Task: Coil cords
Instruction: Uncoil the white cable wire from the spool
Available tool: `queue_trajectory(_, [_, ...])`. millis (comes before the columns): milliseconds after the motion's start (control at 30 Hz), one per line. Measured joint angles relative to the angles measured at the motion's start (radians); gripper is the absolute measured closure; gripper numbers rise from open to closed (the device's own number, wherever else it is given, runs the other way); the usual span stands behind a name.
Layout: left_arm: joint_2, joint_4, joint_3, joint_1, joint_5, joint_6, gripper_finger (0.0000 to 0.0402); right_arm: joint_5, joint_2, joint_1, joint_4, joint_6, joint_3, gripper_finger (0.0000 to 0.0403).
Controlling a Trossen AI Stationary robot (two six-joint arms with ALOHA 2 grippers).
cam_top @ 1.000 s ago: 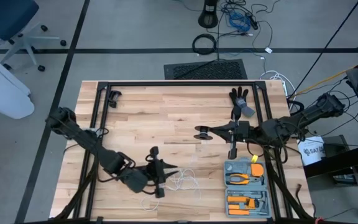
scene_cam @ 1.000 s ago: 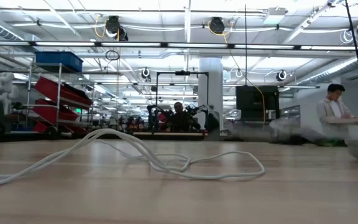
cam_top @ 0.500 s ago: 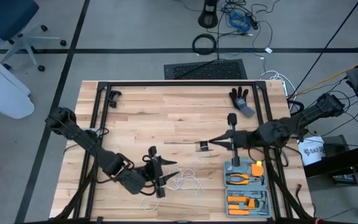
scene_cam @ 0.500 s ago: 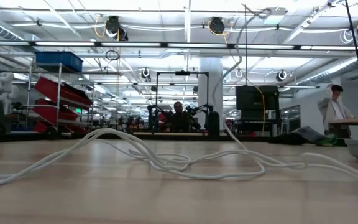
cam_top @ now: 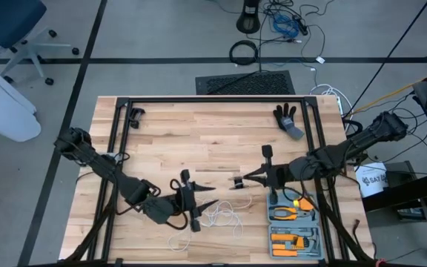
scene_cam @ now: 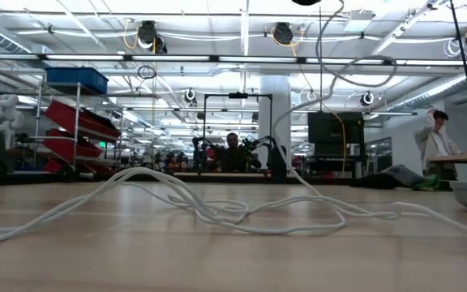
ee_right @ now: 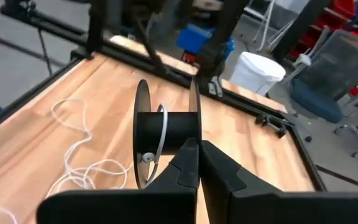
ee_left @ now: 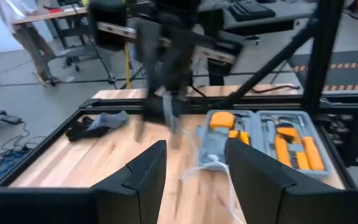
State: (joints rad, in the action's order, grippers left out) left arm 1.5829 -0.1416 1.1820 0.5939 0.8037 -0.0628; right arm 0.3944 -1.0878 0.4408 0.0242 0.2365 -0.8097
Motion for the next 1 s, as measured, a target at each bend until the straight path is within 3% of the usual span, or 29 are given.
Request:
queue_trajectory(233, [0.000, 0.001, 0.000, -0.012, -0.006, 0.020, 0.0226, -0.113, -0.015, 0.062, 0.026, 0.150, 0.000, 0.0403])
queue_trajectory(667, [0.049, -0.010, 0.000, -0.016, -0.097, 0.018, 0.0226, 0.178, -0.015, 0.105, 0.035, 0.222, 0.000, 0.0403])
queue_trajectory(1000, [0.209, -0.214, 0.000, -0.092, -0.094, -0.096, 0.0226, 0.263, -0.015, 0.105, -0.006, 0.310, 0.000, 0.0403])
